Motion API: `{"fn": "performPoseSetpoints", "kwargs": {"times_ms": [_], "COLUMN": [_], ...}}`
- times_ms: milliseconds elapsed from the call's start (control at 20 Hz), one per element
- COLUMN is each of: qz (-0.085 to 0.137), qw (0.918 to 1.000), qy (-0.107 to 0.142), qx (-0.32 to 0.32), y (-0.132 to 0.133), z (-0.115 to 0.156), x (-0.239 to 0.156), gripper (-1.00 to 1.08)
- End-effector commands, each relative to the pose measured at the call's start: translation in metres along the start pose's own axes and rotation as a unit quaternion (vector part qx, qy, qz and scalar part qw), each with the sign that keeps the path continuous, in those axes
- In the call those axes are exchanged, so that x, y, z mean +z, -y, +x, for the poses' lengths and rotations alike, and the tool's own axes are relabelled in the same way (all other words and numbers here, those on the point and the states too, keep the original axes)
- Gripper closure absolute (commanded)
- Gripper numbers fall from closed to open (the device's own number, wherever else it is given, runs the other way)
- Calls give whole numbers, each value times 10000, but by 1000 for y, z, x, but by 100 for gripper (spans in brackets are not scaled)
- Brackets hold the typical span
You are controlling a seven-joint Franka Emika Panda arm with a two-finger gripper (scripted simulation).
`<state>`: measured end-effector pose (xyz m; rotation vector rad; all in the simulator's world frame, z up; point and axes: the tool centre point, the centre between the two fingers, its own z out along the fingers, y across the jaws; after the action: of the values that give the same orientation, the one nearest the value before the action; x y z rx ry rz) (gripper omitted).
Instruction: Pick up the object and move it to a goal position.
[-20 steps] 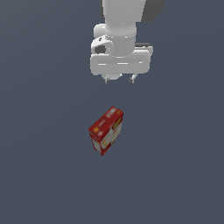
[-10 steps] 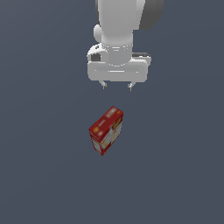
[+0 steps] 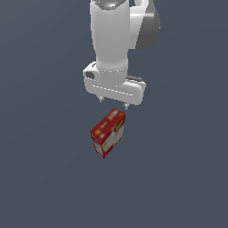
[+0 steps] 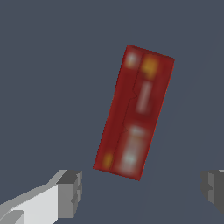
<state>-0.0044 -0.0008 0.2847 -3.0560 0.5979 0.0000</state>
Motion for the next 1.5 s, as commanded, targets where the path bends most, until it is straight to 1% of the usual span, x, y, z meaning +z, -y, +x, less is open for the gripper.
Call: {"fn": "performPoseSetpoints", "kwargs": {"times_ms": [0,300,600,1050,1450], "qz": [-27,-86,-123,-130,-132], "qw": [9994,9954,9918,9913,9911], "qy": [-6,-24,-40,-40,-44], "qx": [350,950,1269,1309,1324], "y": [-2,-6,-8,-9,-10], "z": [12,31,42,43,42], "x": [10,29,40,47,81], "gripper": [-92,-92,-92,-92,-92]}}
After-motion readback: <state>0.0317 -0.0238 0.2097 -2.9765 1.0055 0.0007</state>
